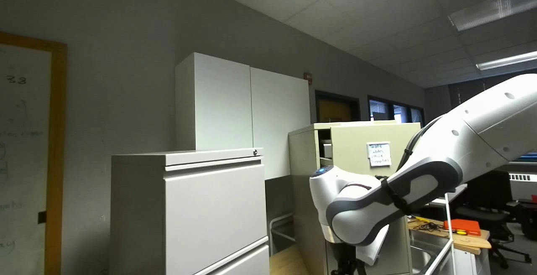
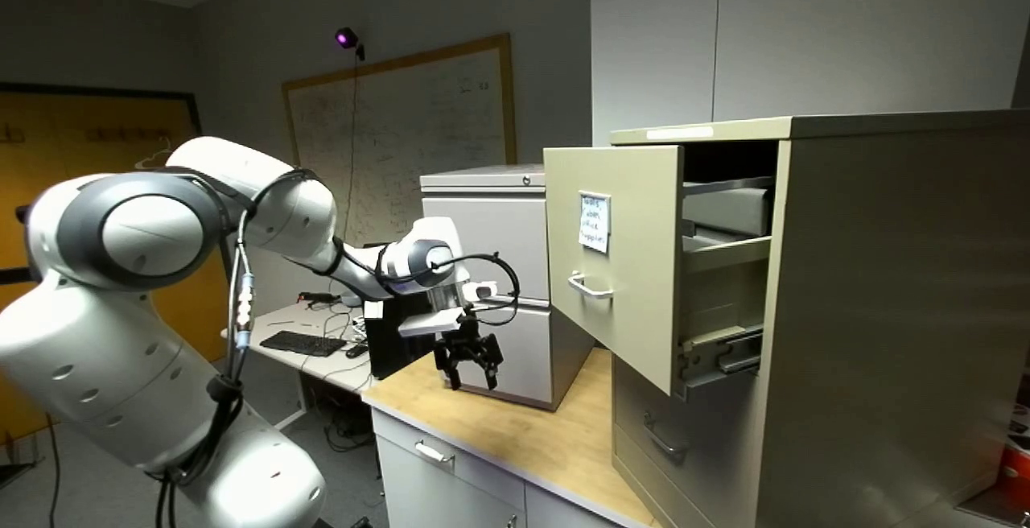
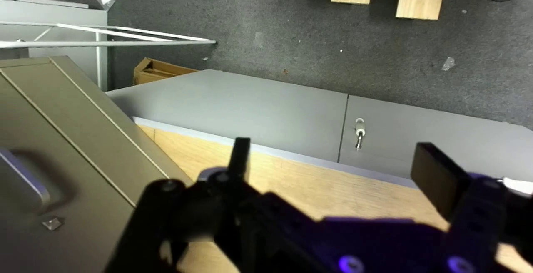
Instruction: Close the top drawer
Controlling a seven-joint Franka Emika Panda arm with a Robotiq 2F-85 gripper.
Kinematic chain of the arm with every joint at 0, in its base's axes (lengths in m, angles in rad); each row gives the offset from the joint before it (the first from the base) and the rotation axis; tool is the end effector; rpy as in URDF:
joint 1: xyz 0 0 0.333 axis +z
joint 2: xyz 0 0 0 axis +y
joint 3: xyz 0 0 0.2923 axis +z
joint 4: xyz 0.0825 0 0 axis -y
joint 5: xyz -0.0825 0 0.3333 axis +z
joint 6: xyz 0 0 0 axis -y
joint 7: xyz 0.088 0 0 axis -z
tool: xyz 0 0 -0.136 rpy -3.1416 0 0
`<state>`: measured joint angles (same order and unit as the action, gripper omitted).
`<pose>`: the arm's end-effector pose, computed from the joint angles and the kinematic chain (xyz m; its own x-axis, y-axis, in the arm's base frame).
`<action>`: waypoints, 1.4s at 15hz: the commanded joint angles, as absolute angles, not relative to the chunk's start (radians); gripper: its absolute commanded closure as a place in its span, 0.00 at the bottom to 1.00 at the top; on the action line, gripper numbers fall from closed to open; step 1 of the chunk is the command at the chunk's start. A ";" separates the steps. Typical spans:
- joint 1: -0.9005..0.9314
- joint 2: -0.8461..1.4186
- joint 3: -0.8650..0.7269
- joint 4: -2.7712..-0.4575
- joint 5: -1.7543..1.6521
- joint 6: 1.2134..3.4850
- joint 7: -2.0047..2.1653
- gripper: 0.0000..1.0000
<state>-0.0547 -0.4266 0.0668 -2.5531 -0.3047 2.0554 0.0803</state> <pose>0.3610 -0.0201 0.3890 0.9952 0.0670 -0.0711 0.0847 -0.9540 0.2876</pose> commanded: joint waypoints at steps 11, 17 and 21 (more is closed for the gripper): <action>-0.075 -0.602 0.233 -2.559 -0.768 2.114 0.407 0.78; -0.078 -0.626 0.207 -2.553 -1.087 2.155 0.647 1.00; -0.059 -0.669 0.166 -2.544 -1.186 2.112 0.745 1.00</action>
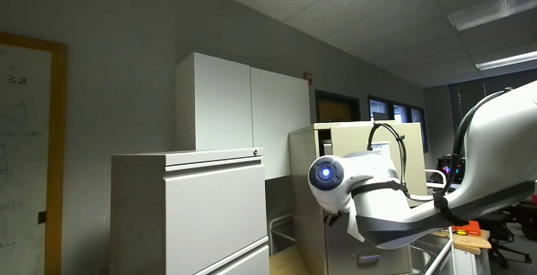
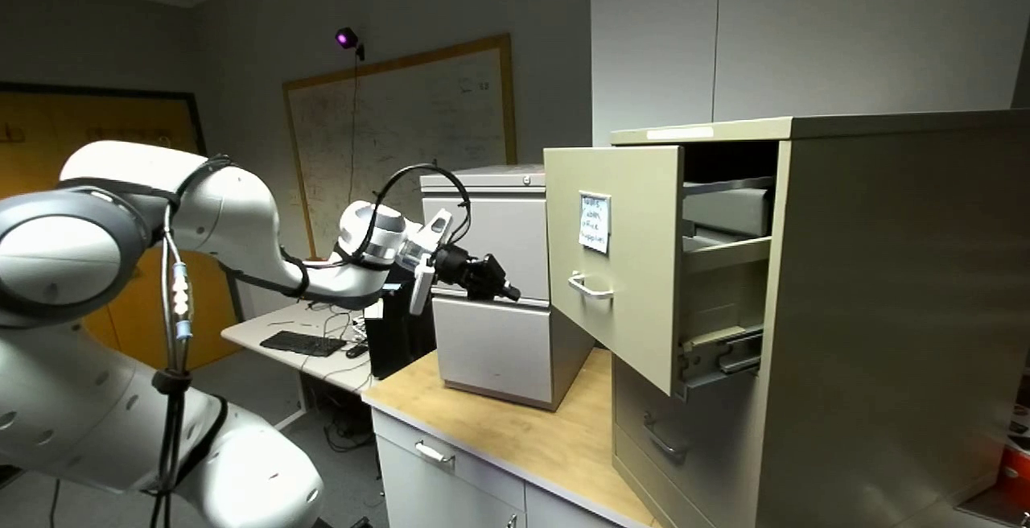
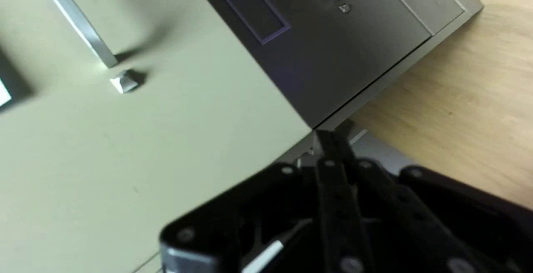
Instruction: Close the top drawer
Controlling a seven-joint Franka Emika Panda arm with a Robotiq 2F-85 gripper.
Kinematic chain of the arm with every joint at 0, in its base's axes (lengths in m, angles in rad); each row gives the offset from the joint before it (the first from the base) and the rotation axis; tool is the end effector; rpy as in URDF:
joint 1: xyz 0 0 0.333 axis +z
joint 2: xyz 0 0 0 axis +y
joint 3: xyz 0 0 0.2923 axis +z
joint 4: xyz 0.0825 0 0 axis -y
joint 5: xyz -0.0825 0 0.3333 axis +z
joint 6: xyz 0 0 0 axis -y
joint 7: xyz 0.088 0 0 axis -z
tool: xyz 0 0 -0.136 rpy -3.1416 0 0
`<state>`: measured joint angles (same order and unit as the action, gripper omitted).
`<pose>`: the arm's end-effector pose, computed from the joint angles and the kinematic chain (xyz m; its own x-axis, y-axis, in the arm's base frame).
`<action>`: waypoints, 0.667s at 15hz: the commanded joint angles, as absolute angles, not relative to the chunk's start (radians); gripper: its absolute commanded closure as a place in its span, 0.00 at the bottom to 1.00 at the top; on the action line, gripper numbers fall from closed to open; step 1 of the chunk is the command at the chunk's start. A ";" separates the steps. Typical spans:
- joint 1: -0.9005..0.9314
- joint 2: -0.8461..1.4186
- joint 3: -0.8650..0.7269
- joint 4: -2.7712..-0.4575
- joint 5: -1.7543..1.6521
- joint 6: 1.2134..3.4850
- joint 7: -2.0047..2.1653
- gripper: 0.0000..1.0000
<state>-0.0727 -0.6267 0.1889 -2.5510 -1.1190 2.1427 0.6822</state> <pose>0.3686 -0.0117 0.5042 0.8609 0.2242 0.4567 -0.2546 -0.5872 0.7683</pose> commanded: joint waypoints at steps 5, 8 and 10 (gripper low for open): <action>-0.047 -0.734 0.111 -2.540 -1.283 2.106 0.808 1.00; -0.046 -0.732 0.070 -2.510 -1.359 2.129 0.849 1.00; -0.043 -0.711 0.042 -2.480 -1.411 2.139 0.878 1.00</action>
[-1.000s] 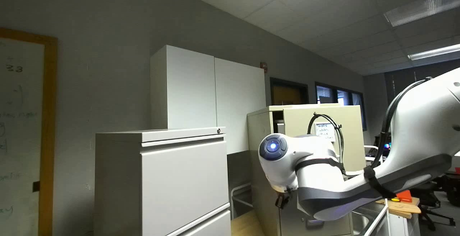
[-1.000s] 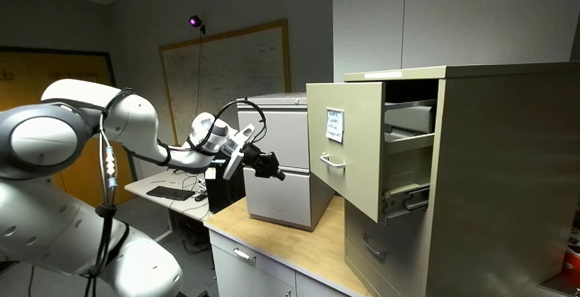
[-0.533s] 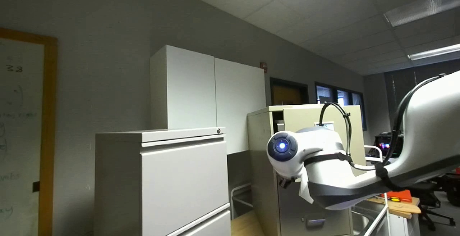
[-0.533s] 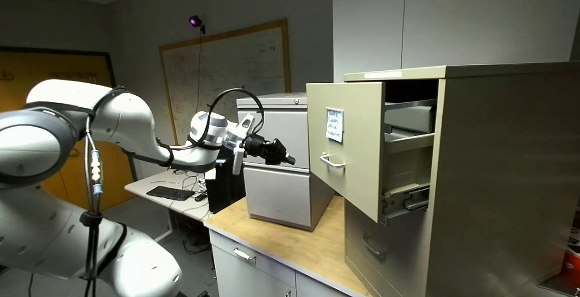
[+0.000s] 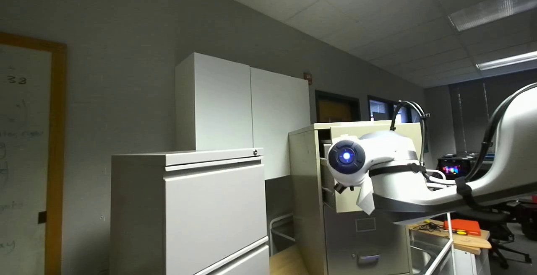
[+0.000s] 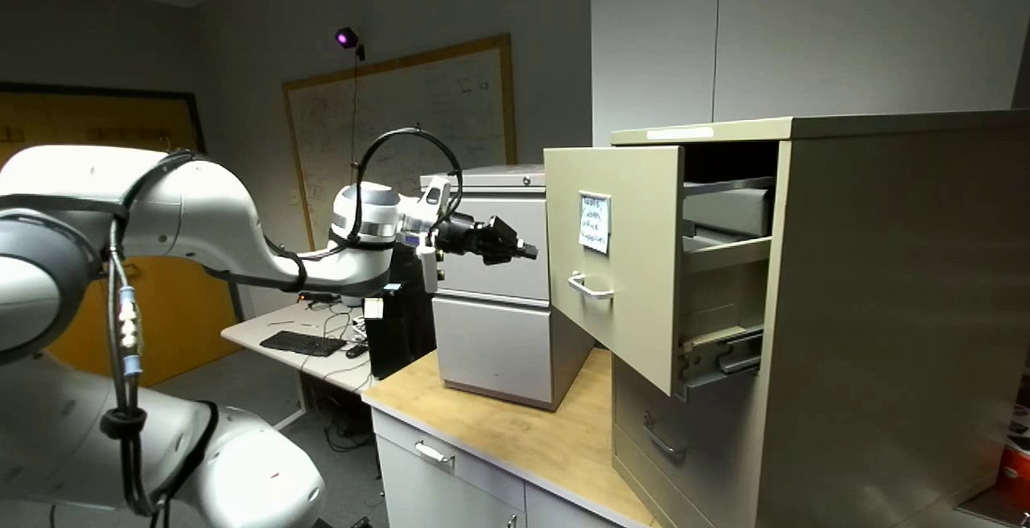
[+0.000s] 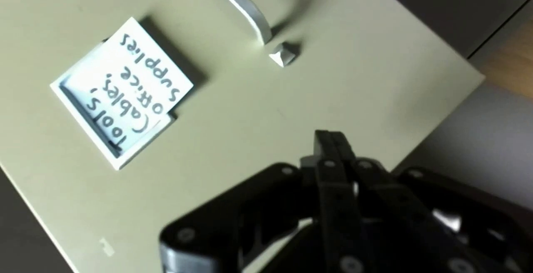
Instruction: Close the top drawer
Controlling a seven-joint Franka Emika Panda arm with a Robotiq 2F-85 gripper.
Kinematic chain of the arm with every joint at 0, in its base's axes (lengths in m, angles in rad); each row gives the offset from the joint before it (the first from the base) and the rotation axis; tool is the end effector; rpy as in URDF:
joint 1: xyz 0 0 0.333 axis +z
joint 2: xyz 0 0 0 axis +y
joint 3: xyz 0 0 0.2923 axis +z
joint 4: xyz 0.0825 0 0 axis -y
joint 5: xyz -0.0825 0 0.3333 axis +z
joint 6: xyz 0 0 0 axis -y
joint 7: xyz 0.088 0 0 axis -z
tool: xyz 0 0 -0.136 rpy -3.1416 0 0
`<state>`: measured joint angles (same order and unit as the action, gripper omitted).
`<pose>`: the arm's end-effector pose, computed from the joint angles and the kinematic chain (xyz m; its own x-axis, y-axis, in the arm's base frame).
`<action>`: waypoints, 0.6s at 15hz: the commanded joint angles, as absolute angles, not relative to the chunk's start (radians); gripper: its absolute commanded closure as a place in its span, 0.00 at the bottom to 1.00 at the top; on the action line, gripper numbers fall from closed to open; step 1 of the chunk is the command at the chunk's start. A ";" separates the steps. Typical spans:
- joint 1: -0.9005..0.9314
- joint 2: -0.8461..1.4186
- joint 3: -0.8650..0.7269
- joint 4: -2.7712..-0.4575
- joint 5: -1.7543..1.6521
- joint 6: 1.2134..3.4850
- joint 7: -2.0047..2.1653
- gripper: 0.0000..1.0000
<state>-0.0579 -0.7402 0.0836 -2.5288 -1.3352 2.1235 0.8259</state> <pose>0.3470 -0.0531 0.5684 0.7361 0.2138 0.6423 -0.4848 -0.4956 0.7206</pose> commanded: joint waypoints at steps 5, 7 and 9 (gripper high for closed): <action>-0.014 -0.624 -0.079 -2.389 -1.403 2.272 0.851 1.00; -0.011 -0.589 -0.117 -2.355 -1.380 2.324 0.843 1.00; -0.011 -0.556 -0.155 -2.328 -1.349 2.372 0.833 1.00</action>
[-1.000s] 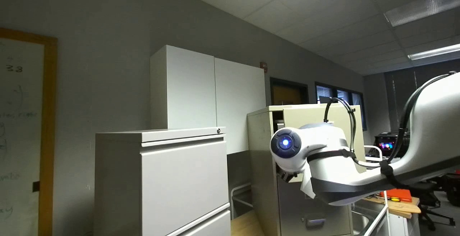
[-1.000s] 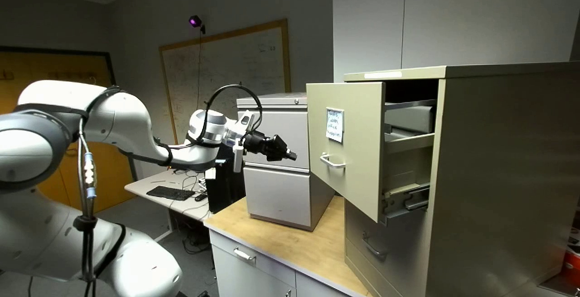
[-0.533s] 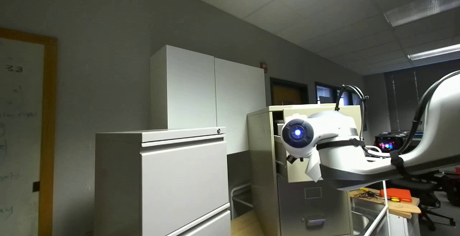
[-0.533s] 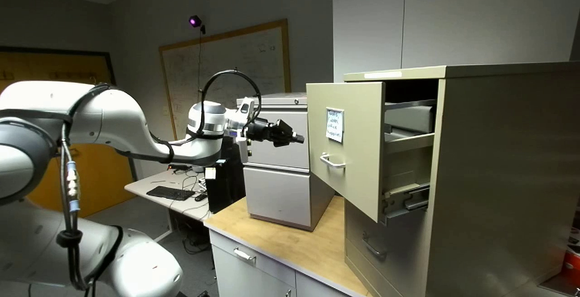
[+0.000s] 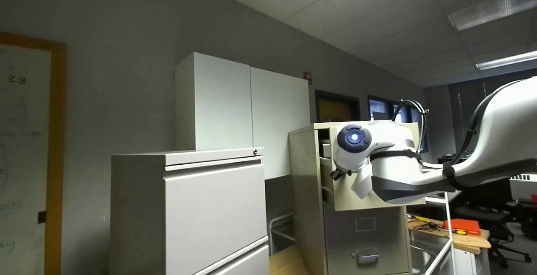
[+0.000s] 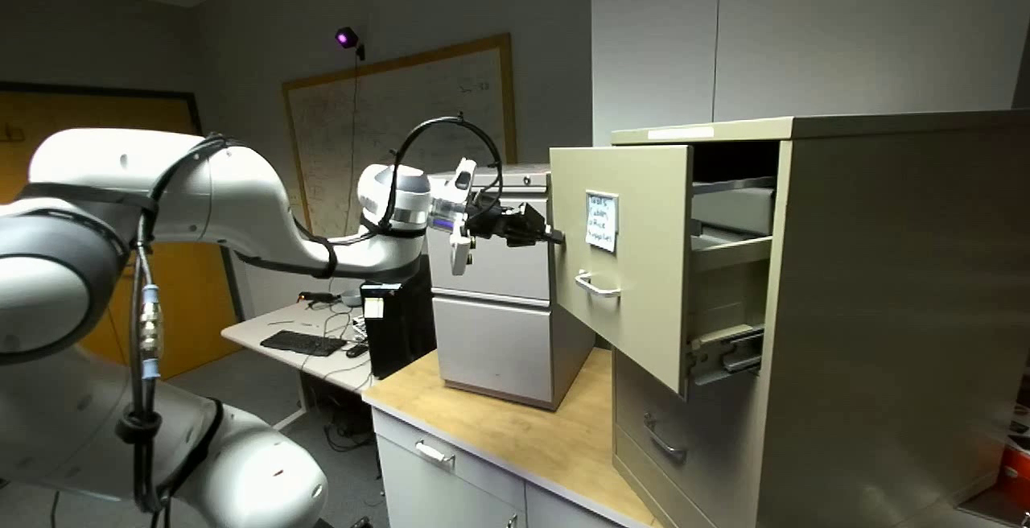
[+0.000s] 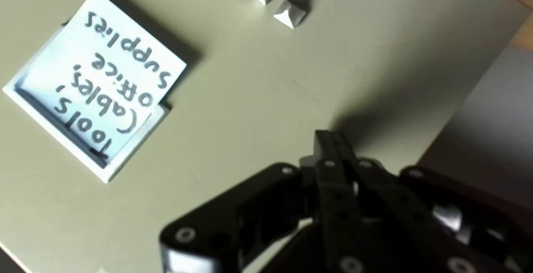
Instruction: Close the top drawer
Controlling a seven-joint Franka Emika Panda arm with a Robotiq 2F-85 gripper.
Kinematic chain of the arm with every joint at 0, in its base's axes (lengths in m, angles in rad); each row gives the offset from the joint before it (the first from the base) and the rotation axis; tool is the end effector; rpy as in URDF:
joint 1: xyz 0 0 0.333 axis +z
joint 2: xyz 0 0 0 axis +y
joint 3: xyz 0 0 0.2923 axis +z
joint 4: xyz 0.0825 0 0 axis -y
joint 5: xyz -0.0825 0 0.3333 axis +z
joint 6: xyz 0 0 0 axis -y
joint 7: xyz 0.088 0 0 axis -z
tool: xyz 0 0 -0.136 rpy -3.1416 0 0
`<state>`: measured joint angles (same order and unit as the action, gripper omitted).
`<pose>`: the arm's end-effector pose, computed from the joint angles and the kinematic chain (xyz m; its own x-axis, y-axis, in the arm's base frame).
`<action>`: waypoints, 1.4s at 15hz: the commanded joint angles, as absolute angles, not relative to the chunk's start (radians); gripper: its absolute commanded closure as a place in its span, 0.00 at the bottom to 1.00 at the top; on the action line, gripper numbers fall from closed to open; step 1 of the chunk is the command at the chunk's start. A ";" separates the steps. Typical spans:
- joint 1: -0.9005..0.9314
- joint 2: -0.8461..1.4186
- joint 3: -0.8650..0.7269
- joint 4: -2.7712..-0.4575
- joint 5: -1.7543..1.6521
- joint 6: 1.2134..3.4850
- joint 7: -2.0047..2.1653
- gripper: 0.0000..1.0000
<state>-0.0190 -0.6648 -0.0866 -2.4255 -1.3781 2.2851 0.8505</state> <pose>0.3726 -0.0909 0.5908 0.6642 0.1847 0.7244 -0.5064 -0.6016 0.6177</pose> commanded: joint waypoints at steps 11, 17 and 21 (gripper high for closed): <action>-0.066 -0.324 -0.242 -2.141 -0.973 2.546 0.664 1.00; -0.126 -0.257 -0.220 -2.070 -0.693 2.554 0.478 1.00; -0.163 -0.209 -0.200 -2.019 -0.554 2.542 0.381 1.00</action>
